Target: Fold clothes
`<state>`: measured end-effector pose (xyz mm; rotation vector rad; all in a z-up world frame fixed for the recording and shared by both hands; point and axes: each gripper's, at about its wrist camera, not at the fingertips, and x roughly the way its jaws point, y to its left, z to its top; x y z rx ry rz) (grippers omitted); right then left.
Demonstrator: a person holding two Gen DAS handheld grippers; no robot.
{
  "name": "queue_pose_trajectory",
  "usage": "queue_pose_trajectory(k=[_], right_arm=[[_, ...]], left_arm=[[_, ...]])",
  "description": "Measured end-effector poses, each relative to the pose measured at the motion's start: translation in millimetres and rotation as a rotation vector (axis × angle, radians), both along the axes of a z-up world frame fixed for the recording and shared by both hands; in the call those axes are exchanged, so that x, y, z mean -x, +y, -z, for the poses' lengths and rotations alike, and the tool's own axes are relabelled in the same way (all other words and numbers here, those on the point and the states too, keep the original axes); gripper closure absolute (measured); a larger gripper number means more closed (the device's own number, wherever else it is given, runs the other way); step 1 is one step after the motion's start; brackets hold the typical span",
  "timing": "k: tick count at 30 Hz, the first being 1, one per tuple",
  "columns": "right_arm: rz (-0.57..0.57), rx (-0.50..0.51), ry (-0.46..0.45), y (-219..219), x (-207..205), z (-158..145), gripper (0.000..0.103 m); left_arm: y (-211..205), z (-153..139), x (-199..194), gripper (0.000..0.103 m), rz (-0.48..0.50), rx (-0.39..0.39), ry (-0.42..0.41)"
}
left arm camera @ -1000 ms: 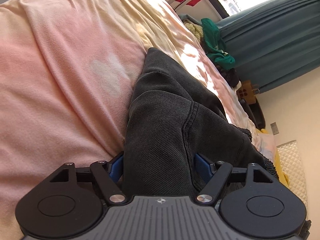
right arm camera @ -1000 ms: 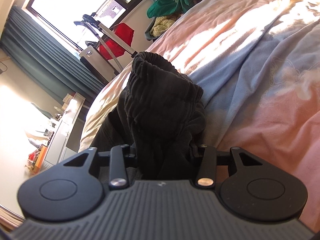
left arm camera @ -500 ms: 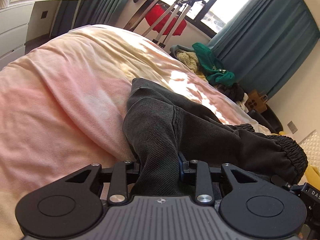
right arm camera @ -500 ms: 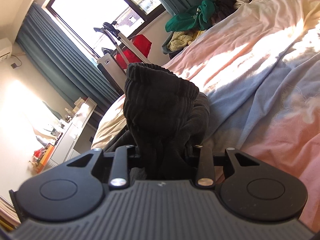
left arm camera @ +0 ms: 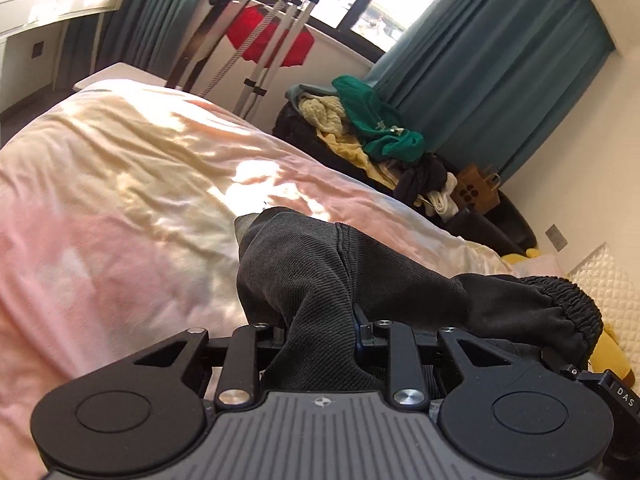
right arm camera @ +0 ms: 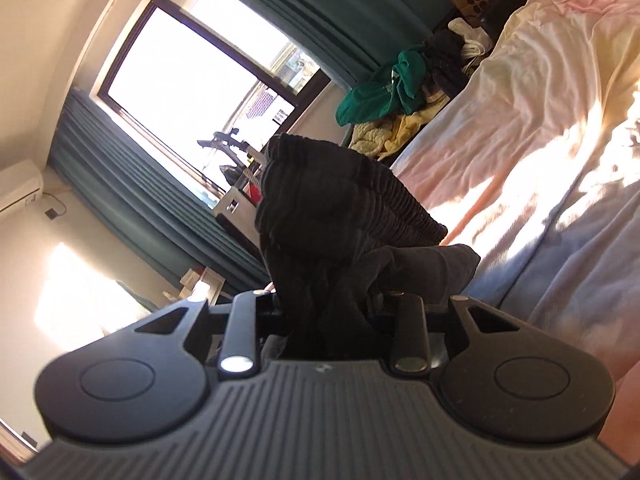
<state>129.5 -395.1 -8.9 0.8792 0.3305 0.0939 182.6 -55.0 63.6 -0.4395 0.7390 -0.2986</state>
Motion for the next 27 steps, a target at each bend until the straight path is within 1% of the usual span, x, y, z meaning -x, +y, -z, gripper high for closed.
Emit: queue_pose_trajectory(k=[3, 5, 7, 9, 11, 13, 15, 18, 21, 23, 24, 25, 26, 27], right_arm=[[0.072, -0.005, -0.022, -42.4, -25.8, -4.6, 0.068], [0.121, 0.007, -0.04, -71.9, -46.4, -4.6, 0.068], [0.167, 0.042, -0.055, -97.7, -64.4, 2.4, 0.068], [0.212, 0.081, -0.07, -122.9, -82.1, 10.7, 0.068], [0.254, 0.117, -0.085, -144.5, -96.0, 21.0, 0.068], [0.293, 0.122, -0.099, -162.9, -100.3, 42.7, 0.068], [0.321, 0.106, -0.087, -174.4, -102.5, 68.4, 0.068], [0.331, 0.079, 0.001, -178.8, -100.0, 110.4, 0.068], [0.345, 0.011, 0.073, -171.3, -84.8, 146.1, 0.067], [0.35, -0.027, 0.103, -168.7, -77.5, 156.9, 0.065], [0.356, -0.053, 0.117, -169.0, -75.1, 159.8, 0.061], [0.368, -0.069, 0.134, -169.6, -74.9, 160.0, 0.055], [0.381, -0.081, 0.153, -170.1, -75.5, 159.6, 0.053], [0.391, -0.085, 0.168, -168.4, -74.7, 157.2, 0.05]], left_arm=[[-56.9, -6.7, -48.1, 0.075, 0.055, 0.001, -0.019], [-97.2, -1.7, -82.1, 0.075, 0.103, 0.006, -0.061], [-136.6, 6.1, -115.2, 0.075, 0.152, 0.008, -0.104], [-173.3, 19.1, -145.8, 0.075, 0.195, 0.011, -0.13], [-209.4, 37.2, -173.3, 0.075, 0.229, 0.024, -0.138], [-237.4, 57.5, -193.3, 0.074, 0.266, 0.013, -0.133], [-259.1, 80.7, -210.4, 0.074, 0.307, -0.018, -0.121], [-279.0, 120.3, -223.8, 0.072, 0.341, -0.089, -0.094], [-280.7, 146.4, -217.3, 0.064, 0.386, -0.172, -0.145], [-272.1, 154.4, -210.5, 0.059, 0.399, -0.168, -0.17], [-268.4, 155.3, -206.9, 0.057, 0.392, -0.16, -0.172], [-267.9, 153.9, -201.7, 0.053, 0.378, -0.168, -0.179], [-270.4, 149.6, -194.8, 0.05, 0.366, -0.204, -0.191], [-273.9, 143.9, -187.8, 0.049, 0.356, -0.242, -0.2]])
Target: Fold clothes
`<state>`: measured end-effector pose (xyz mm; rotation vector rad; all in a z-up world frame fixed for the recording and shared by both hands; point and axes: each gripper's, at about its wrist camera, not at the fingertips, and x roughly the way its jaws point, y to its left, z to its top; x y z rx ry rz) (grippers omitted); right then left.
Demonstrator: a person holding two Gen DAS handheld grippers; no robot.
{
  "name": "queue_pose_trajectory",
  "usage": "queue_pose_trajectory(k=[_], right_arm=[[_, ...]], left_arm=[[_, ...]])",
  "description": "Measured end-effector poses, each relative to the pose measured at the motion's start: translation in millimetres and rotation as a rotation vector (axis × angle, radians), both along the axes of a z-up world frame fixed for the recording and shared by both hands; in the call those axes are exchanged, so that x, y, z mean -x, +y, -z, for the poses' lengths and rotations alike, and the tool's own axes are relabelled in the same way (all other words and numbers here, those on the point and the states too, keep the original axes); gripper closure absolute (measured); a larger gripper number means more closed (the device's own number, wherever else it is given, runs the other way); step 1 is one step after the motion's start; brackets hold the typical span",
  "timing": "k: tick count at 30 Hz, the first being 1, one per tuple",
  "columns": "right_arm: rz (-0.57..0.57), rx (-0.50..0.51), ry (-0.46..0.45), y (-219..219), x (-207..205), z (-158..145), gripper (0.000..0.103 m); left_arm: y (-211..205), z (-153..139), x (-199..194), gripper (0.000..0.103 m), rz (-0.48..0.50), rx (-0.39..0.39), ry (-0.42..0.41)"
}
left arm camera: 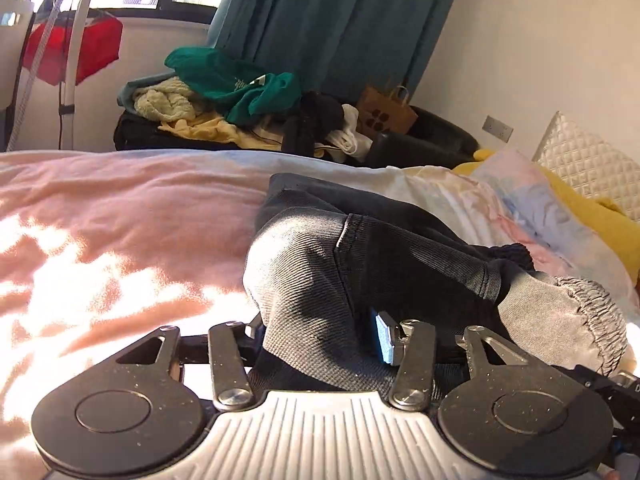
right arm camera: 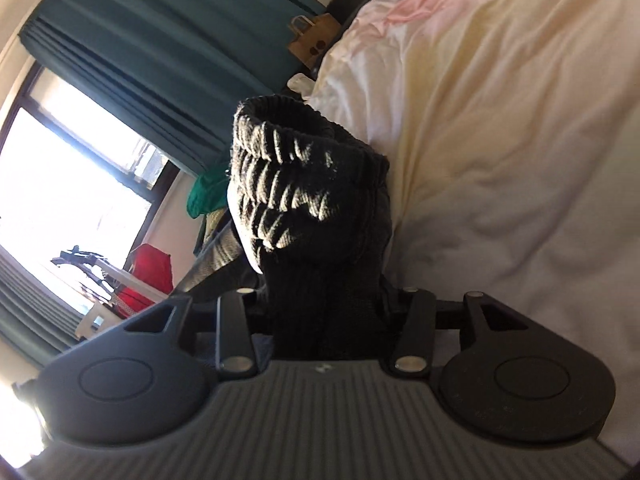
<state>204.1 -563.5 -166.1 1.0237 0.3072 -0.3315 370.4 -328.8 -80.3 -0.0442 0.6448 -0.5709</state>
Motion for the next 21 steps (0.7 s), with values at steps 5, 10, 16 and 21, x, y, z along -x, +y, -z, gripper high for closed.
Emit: queue_pose_trajectory(k=[5, 10, 16, 21], right_arm=[[0.038, -0.011, 0.055, 11.9, 25.8, -24.9, 0.049], [0.022, 0.081, 0.065, 29.2, 66.9, -69.2, 0.049], [-0.054, 0.276, 0.027, 61.4, 111.4, -146.6, 0.049], [-0.107, 0.434, 0.005, 98.1, 148.2, -197.5, 0.046]], left_arm=[[1.1, -43.9, 37.0, 0.034, -0.022, -0.069, -0.031], [16.7, -107.4, 90.4, 0.027, 0.022, -0.079, -0.115], [52.1, -172.8, 153.3, 0.023, 0.021, -0.026, -0.134], [83.0, -212.8, 220.2, 0.019, 0.039, 0.013, -0.171]])
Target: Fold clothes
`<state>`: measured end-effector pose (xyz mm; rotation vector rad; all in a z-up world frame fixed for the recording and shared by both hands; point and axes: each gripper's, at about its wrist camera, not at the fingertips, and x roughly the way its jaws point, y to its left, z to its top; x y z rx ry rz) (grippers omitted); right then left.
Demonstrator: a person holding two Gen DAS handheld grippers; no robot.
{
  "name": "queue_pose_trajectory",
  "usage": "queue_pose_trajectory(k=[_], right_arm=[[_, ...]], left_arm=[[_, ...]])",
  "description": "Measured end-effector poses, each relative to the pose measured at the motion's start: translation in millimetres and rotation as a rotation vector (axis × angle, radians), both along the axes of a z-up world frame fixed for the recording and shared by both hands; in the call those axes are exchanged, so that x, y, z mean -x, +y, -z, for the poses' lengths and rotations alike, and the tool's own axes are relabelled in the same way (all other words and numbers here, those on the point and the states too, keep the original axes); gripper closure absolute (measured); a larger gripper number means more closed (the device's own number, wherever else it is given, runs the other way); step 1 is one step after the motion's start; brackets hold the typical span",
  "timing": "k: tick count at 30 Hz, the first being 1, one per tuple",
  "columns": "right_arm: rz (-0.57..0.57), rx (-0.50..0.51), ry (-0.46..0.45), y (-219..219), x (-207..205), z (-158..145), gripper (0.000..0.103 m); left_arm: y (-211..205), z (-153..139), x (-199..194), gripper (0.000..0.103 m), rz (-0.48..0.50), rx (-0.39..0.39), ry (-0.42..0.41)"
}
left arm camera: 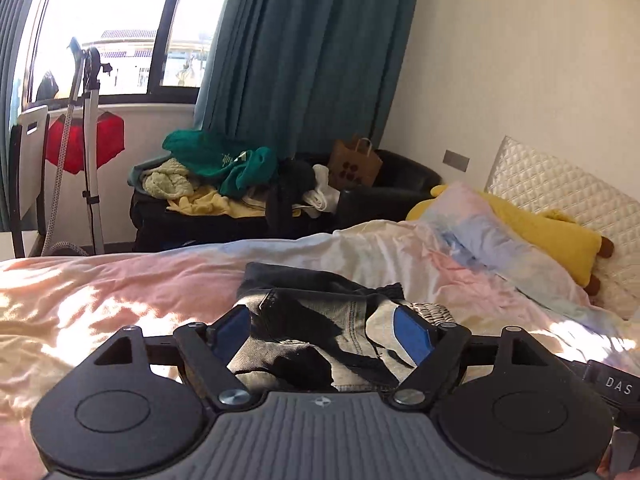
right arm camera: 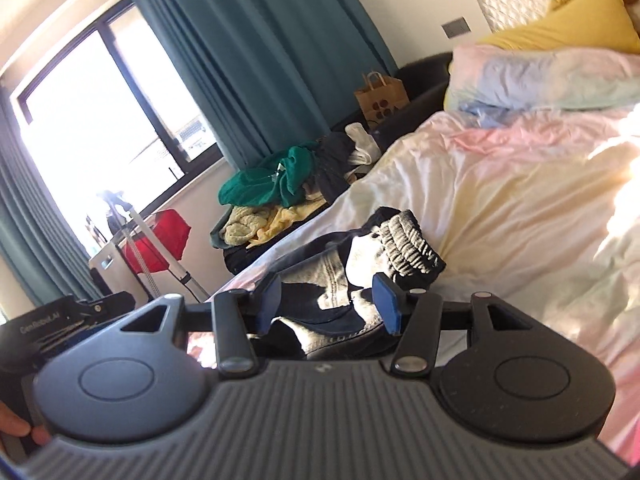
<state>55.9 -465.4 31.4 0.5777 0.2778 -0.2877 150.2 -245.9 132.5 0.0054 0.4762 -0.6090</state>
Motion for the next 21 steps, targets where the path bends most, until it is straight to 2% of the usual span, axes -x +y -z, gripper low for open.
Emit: queue_pose_trajectory(k=[4, 7, 11, 13, 14, 21], right_arm=[[-0.01, 0.056, -0.013, 25.3, 28.1, -21.3, 0.039], [-0.014, 0.068, -0.03, 37.6, 44.3, -29.5, 0.032], [-0.045, 0.127, -0.046, 57.9, 57.8, -38.5, 0.032], [-0.039, 0.16, -0.053, 68.4, 60.6, -38.9, 0.015], [-0.031, 0.175, -0.056, 73.1, 61.5, -38.1, 0.012], [0.0, 0.224, -0.063, 98.3, 54.2, -11.1, 0.012]], left_arm=[[21.6, -18.0, 50.0, 0.012, -0.025, -0.051, -0.075], [43.5, -21.5, 84.4, 0.0, -0.031, -0.064, -0.131], [69.4, -13.9, 112.0, 0.0, -0.027, -0.06, -0.108], [79.9, -8.4, 123.8, 0.0, -0.027, -0.069, -0.115], [83.9, -5.1, 129.8, 0.0, -0.031, -0.081, -0.128], [102.1, 17.1, 152.5, 0.0, -0.054, -0.113, -0.179]])
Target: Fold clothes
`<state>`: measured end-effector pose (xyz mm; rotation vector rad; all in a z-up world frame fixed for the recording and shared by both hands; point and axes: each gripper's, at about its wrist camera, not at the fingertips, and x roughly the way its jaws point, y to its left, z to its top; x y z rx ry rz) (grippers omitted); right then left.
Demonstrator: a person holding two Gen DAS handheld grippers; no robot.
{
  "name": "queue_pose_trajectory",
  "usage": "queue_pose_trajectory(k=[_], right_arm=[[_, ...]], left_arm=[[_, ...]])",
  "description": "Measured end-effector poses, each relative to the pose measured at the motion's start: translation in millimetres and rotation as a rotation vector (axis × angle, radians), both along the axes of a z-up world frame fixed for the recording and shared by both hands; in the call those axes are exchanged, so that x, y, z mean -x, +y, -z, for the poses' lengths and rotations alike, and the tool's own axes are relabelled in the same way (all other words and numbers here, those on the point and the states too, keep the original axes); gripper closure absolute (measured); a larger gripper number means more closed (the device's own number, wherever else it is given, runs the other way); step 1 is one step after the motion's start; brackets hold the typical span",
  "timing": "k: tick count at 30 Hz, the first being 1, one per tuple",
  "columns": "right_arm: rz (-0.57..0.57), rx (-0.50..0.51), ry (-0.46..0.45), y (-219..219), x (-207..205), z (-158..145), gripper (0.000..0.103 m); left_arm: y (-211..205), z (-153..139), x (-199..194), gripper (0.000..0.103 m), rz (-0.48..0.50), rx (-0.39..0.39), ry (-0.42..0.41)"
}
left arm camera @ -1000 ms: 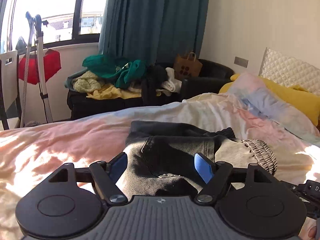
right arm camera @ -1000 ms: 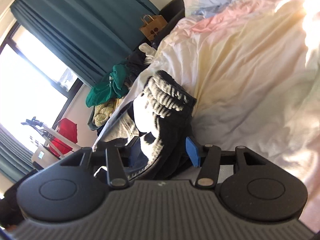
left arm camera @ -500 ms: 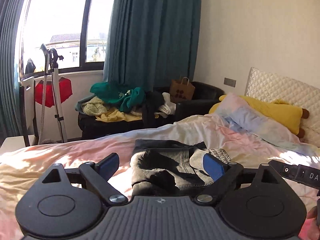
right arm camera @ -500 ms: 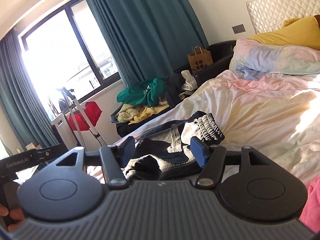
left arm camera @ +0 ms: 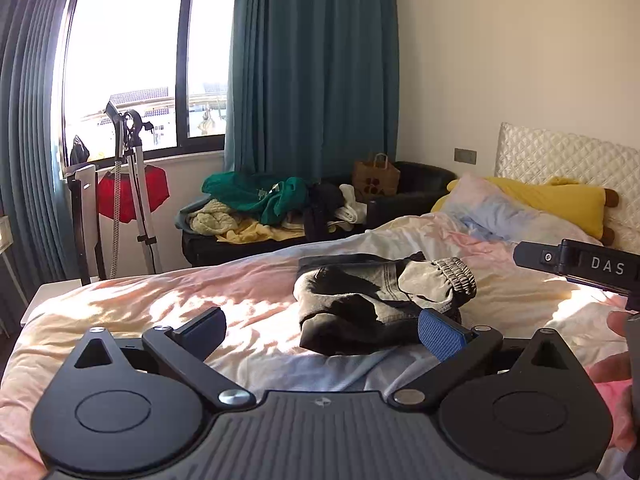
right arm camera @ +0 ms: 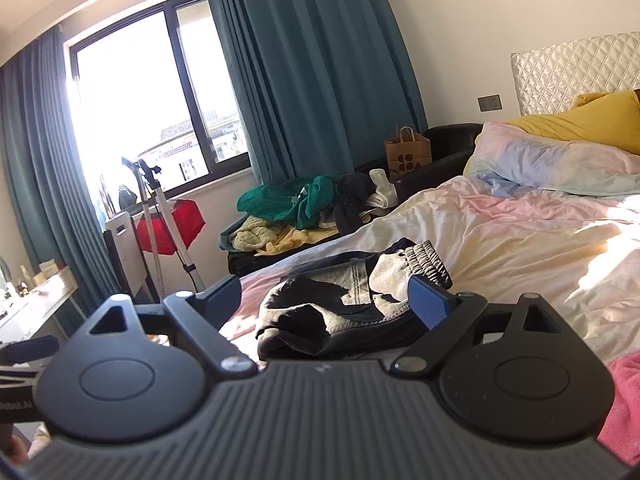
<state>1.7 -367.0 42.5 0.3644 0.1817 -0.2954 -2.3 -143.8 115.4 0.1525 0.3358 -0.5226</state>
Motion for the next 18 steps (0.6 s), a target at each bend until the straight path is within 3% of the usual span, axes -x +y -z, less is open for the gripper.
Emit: queue_pose_trajectory(k=[6, 11, 18], right_arm=[[0.039, 0.076, 0.01, 19.0, -13.7, 34.3, 0.012], [0.028, 0.153, 0.068, 25.4, -26.6, 60.6, 0.012], [0.062, 0.152, 0.115, 21.3, -30.8, 67.9, 0.012]], left_arm=[[6.6, 16.7, 0.5, 0.0, -0.021, 0.0, -0.04], [9.6, 42.3, -15.9, 0.0, -0.021, -0.001, 0.008], [16.7, 62.9, -36.7, 0.0, -0.045, 0.023, 0.09]])
